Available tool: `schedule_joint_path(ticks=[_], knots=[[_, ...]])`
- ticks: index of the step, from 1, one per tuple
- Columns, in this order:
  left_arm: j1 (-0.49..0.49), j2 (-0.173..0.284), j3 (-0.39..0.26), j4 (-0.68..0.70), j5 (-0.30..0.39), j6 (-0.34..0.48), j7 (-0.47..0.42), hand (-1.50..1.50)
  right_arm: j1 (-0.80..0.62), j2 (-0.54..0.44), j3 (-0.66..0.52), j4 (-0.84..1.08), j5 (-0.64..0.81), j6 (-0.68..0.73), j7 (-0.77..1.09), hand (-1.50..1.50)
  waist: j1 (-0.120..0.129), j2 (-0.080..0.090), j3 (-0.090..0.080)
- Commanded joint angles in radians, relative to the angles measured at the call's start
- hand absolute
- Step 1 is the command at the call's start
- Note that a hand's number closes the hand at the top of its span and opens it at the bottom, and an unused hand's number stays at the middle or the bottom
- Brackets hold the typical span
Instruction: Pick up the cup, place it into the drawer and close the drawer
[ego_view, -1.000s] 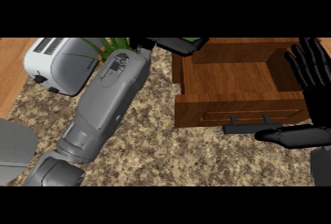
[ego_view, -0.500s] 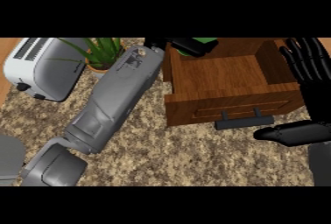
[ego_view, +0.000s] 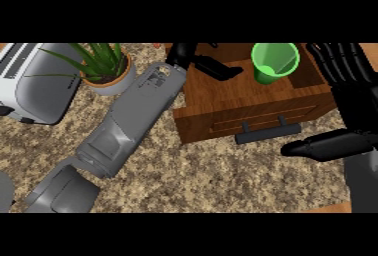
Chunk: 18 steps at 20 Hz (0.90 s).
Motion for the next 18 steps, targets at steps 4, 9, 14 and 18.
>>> schedule_joint_path(ticks=[4, 9, 14, 18], knots=[[0.068, 0.0, -0.018, -0.046, 0.108, 0.001, -0.071, -1.5, -0.038, 0.041, 0.074, 0.012, -0.044, 0.053, -0.003, -1.5, -0.039, 0.009, -0.002], [0.064, 0.0, 0.02, -0.108, 0.215, -0.034, -0.144, -1.5, -0.051, 0.023, 0.147, 0.026, -0.159, 0.222, -0.003, 1.5, -0.054, 0.012, -0.002], [0.078, 0.0, 0.051, -0.126, 0.294, -0.018, -0.257, -1.5, -0.009, -0.052, 0.231, 0.037, -0.182, 0.357, 0.073, 1.5, -0.008, -0.001, -0.003], [0.058, 0.0, 0.047, -0.122, 0.331, 0.029, -0.263, -1.5, 0.018, -0.15, 0.298, 0.039, -0.06, 0.432, 0.114, 1.5, 0.042, -0.018, -0.002]])
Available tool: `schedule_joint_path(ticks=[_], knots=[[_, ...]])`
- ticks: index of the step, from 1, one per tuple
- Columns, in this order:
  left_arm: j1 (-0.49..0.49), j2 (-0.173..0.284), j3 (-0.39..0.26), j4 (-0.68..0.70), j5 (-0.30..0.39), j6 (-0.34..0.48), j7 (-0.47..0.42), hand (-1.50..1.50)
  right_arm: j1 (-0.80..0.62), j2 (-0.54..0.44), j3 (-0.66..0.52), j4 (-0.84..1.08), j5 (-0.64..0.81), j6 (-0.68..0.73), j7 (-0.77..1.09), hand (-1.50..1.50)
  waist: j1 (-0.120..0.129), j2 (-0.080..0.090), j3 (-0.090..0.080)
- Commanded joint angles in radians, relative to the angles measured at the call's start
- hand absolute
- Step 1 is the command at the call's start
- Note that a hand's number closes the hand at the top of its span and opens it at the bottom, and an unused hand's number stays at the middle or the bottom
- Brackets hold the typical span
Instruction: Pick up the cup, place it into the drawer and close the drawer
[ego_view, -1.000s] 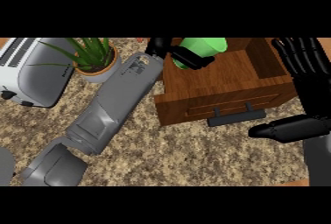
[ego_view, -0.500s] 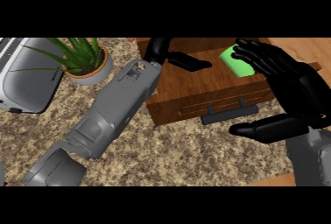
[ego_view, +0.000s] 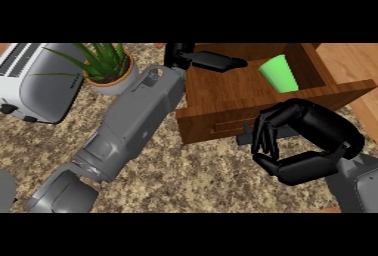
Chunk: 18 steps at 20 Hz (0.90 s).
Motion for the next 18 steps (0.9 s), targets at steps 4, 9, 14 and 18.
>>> schedule_joint_path(ticks=[4, 9, 14, 18], knots=[[-0.044, 0.0, 0.01, 0.034, 0.065, 0.077, -0.015, -1.5, 0.04, -0.099, 0.087, -0.044, 0.252, 0.027, 0.026, -1.5, 0.059, -0.016, 0.001], [0.018, 0.0, 0.026, 0.012, 0.084, 0.002, -0.073, -1.5, 0.091, -0.063, 0.158, 0.059, 0.529, -0.109, -0.062, -1.5, 0.134, -0.023, 0.001], [0.059, 0.024, 0.045, -0.018, 0.09, -0.036, -0.069, -1.5, 0.051, -0.035, 0.211, 0.353, 0.679, -0.187, -0.194, -1.5, 0.176, -0.025, 0.001], [0.145, 0.031, 0.031, -0.083, 0.083, -0.061, -0.105, -1.5, -0.012, -0.032, 0.252, 0.605, 0.77, -0.227, -0.314, -1.5, 0.218, -0.026, 0.002]])
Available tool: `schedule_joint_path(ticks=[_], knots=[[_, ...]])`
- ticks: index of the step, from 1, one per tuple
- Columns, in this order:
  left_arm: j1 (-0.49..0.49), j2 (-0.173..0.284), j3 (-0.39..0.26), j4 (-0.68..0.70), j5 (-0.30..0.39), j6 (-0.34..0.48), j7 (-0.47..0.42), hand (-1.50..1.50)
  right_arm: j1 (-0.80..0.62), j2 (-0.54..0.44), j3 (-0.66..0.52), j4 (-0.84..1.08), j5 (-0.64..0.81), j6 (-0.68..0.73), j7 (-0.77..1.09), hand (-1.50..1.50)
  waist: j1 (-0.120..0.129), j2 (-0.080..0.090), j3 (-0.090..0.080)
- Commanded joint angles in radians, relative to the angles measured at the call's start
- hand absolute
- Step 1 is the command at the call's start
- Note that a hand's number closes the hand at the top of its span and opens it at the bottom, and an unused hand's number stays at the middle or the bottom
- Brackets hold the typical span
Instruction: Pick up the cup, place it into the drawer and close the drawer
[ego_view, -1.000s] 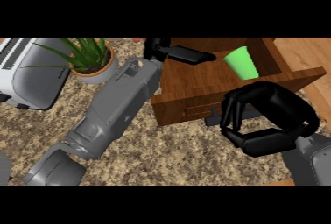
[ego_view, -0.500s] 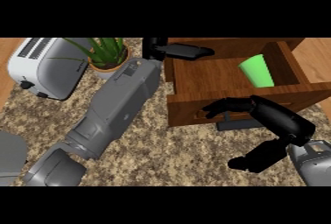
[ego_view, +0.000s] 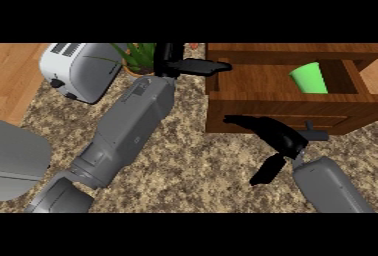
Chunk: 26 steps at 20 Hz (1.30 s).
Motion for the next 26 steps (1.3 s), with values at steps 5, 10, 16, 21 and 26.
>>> schedule_joint_path(ticks=[5, 10, 16, 21, 26], knots=[[0.107, 0.047, -0.002, -0.12, 0.004, -0.049, 0.012, -1.5, -0.204, 0.092, -0.021, 0.526, 0.148, -0.169, -0.15, 1.5, 0.069, 0.001, 0.002], [0.183, 0.083, -0.009, -0.173, 0.004, -0.087, 0.011, -1.5, -0.311, 0.043, -0.153, 0.689, 0.086, -0.225, -0.334, 1.5, 0.1, 0.012, 0.004], [0.234, 0.135, -0.012, -0.231, 0.018, -0.159, 0.047, -1.5, -0.469, -0.005, -0.265, 0.822, 0.052, -0.279, -0.366, 1.5, 0.139, 0.022, 0.004], [0.26, 0.159, -0.024, -0.263, 0.012, -0.171, 0.069, -1.5, -0.558, -0.069, -0.334, 0.87, 0.011, -0.263, -0.329, 1.5, 0.156, 0.024, 0.004], [0.305, 0.16, -0.037, -0.283, 0.014, -0.214, 0.059, -1.5, -0.575, -0.101, -0.361, 0.857, -0.023, -0.225, -0.313, 1.5, 0.181, 0.035, 0.003]])
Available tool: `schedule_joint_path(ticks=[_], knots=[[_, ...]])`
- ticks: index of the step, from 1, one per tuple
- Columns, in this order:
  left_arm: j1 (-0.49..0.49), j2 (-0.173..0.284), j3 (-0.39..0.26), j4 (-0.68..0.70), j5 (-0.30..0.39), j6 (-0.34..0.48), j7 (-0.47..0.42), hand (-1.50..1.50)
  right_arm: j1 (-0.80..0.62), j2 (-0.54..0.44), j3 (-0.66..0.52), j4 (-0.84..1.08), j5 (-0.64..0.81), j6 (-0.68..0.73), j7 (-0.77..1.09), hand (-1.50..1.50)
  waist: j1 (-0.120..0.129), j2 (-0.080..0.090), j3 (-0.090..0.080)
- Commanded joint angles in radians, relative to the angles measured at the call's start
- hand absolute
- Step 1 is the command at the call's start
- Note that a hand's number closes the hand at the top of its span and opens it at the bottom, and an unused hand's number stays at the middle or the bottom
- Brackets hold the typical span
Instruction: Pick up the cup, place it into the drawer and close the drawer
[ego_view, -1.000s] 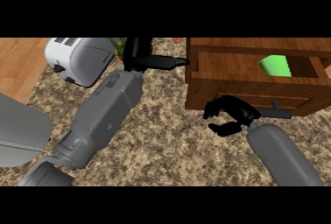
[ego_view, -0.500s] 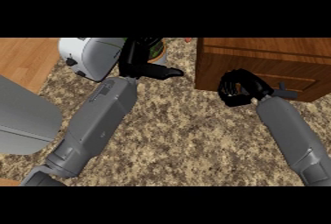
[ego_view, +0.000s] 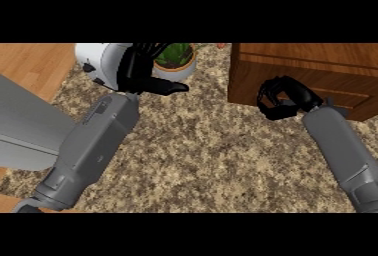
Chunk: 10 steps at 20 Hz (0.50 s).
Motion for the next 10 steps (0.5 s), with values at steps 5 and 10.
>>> schedule_joint_path(ticks=[5, 10], knots=[[0.036, 0.024, 0.003, -0.025, 0.011, -0.029, 0.016, -1.5, -0.166, -0.132, -0.103, 0.027, -0.034, -0.036, 0.074, 1.5, 0.052, 0.023, -0.009], [0.061, 0.03, -0.004, -0.041, 0.016, -0.062, 0.019, -1.5, -0.167, -0.146, -0.116, -0.004, -0.067, 0.016, 0.083, 1.5, 0.067, 0.023, -0.01]])
